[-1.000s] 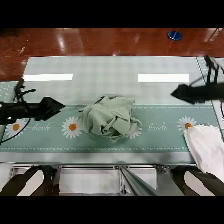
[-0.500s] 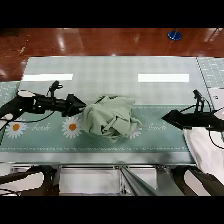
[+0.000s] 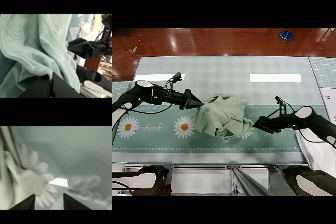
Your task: Fold the shirts.
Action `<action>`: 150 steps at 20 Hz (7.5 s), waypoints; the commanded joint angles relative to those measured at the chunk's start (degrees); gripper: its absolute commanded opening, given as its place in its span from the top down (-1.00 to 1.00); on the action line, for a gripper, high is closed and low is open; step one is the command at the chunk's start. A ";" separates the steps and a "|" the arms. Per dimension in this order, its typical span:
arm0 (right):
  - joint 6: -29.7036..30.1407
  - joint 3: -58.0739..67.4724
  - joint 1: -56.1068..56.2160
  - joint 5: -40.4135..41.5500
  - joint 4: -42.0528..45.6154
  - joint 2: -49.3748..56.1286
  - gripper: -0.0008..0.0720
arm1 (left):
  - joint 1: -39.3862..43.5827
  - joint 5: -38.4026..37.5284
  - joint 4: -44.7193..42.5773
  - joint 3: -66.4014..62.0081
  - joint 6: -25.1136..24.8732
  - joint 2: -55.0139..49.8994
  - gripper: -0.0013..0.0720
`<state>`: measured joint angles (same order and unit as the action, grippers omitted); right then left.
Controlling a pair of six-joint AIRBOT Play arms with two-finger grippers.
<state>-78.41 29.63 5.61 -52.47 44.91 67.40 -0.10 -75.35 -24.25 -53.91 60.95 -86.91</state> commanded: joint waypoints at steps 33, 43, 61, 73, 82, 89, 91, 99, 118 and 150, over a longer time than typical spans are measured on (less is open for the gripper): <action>-14.08 70.14 1.60 -26.51 48.48 -35.95 0.89 | -9.77 -0.94 -39.45 -41.40 18.32 56.68 0.92; -17.79 44.04 1.57 -16.20 49.18 -23.74 0.90 | -8.11 3.58 -45.31 -7.61 23.37 51.45 0.92; -11.93 70.75 -17.77 -22.51 12.37 27.04 -0.16 | -14.43 5.49 -37.22 -26.05 23.78 4.81 -0.42; -1.42 10.93 -30.32 -8.52 11.39 -9.22 -0.16 | -45.33 0.74 -27.10 16.68 17.75 23.87 -0.42; 9.84 -2.14 -31.01 -10.45 -1.33 -16.09 -0.15 | -42.91 -6.16 -40.39 18.64 17.70 18.71 -0.42; 10.58 -2.12 -31.04 -7.34 -5.73 -16.09 -0.15 | -38.49 2.82 -35.89 18.84 16.48 15.39 -0.42; 10.56 -1.95 -32.44 -5.46 -5.86 -16.09 -0.15 | -35.80 3.82 -35.32 18.84 16.44 14.32 -0.42; 2.95 -0.74 -49.40 -12.83 10.49 -16.06 -0.15 | -30.82 4.17 -35.23 18.45 15.17 11.39 0.91; 2.27 -7.72 -18.93 -6.86 0.17 -3.76 0.44 | -30.84 3.02 -34.77 18.23 15.13 11.41 0.91; -9.51 62.64 -15.78 -33.07 29.22 -39.23 0.89 | 1.66 2.60 -71.38 -29.79 30.05 62.69 0.92</action>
<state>-86.63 96.20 -10.24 -80.55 73.28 29.04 -3.68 -68.66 -87.00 -87.02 88.47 -23.79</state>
